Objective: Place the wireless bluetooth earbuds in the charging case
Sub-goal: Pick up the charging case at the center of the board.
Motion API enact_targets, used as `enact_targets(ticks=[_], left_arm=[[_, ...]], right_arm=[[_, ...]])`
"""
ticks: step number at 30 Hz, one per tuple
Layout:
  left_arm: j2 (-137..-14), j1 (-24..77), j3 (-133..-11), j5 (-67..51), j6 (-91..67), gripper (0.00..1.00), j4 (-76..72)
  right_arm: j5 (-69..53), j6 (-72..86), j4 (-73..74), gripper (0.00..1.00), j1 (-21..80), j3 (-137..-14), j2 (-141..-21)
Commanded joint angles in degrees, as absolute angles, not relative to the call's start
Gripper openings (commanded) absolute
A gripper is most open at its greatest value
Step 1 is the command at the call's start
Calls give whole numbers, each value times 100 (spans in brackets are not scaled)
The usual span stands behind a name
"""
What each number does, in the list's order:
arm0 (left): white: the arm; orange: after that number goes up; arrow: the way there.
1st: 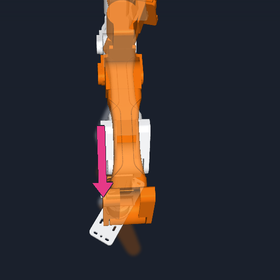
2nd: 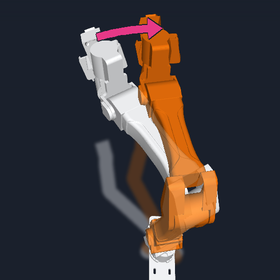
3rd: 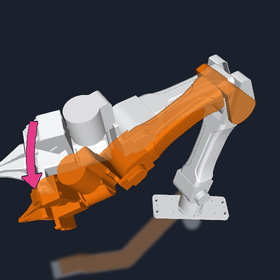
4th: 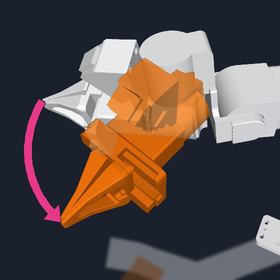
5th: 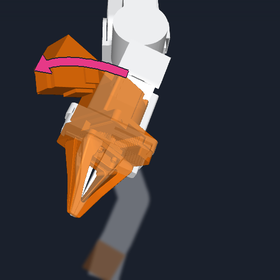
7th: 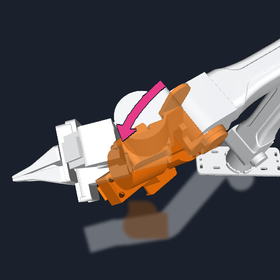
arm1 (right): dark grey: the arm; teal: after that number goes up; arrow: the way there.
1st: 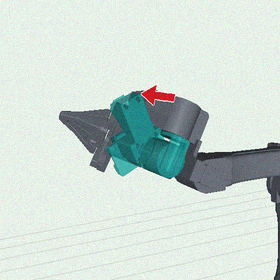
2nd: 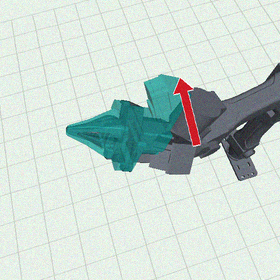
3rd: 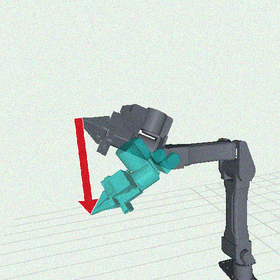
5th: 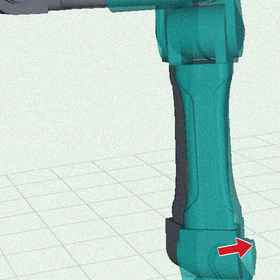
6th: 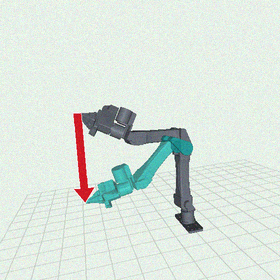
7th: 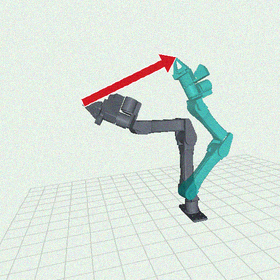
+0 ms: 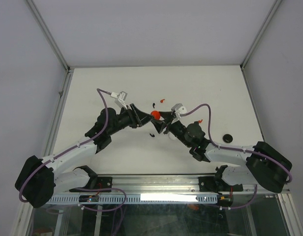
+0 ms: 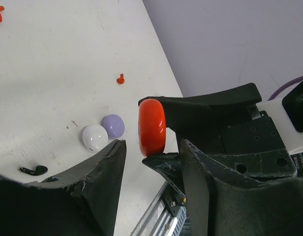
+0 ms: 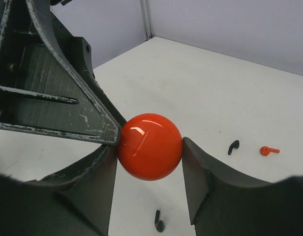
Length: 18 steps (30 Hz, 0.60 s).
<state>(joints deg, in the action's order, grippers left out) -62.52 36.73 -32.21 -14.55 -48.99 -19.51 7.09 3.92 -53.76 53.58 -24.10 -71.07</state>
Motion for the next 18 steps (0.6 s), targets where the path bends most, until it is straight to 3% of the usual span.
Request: enact_targets(ticks=[1,12,18], left_arm=[[-6349,3791,-3302,-1389,-4855,46,-2507],[-6701,3850,-3417,-1387,-4761,34,-2574],[-6640,3855,-3514,-1267,-4294,11,-2408]], right_arm=[[762,335,-6120,45,5405,-2487,-7186],[705,210,-6232,46,5422,-2504,-7304],[469,151,-5893,50,5423,-2577,-7216]])
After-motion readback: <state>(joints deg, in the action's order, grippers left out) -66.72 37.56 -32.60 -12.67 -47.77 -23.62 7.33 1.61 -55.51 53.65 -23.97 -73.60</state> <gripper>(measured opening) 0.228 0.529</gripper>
